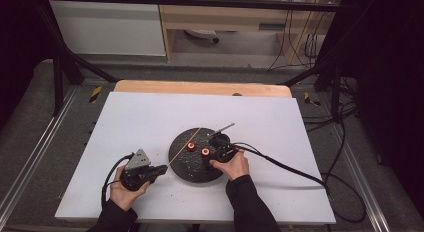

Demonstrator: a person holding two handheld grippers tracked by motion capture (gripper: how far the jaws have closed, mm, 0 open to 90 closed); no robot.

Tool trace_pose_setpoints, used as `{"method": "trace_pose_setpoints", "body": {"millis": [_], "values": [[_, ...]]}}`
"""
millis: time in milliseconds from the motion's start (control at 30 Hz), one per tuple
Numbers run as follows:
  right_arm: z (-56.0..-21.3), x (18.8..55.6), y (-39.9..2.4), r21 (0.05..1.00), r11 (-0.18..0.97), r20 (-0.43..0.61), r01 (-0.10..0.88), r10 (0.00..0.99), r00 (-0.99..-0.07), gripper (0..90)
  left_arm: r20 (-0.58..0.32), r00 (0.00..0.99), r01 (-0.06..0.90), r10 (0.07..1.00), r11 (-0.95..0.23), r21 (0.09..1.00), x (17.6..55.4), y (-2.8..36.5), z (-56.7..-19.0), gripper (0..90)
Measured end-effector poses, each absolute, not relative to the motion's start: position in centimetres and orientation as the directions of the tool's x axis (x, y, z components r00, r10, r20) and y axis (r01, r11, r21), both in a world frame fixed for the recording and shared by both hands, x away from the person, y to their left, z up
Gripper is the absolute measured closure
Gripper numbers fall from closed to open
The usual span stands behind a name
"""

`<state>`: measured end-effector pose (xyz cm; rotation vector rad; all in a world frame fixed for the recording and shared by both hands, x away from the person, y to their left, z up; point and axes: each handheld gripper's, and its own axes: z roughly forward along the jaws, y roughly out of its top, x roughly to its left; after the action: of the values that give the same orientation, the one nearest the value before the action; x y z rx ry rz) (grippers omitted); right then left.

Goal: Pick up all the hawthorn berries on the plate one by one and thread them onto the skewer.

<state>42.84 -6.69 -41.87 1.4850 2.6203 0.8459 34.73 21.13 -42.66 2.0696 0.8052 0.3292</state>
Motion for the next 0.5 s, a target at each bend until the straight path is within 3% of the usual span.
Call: {"method": "trace_pose_setpoints", "body": {"millis": [500], "values": [[-41.46,42.81,-6.95,0.454,0.403,0.253,0.794,0.797,-0.549,62.1,-0.064,0.755,0.421,0.652,-0.408,0.81,34.62,21.06,-42.53,87.8]]}}
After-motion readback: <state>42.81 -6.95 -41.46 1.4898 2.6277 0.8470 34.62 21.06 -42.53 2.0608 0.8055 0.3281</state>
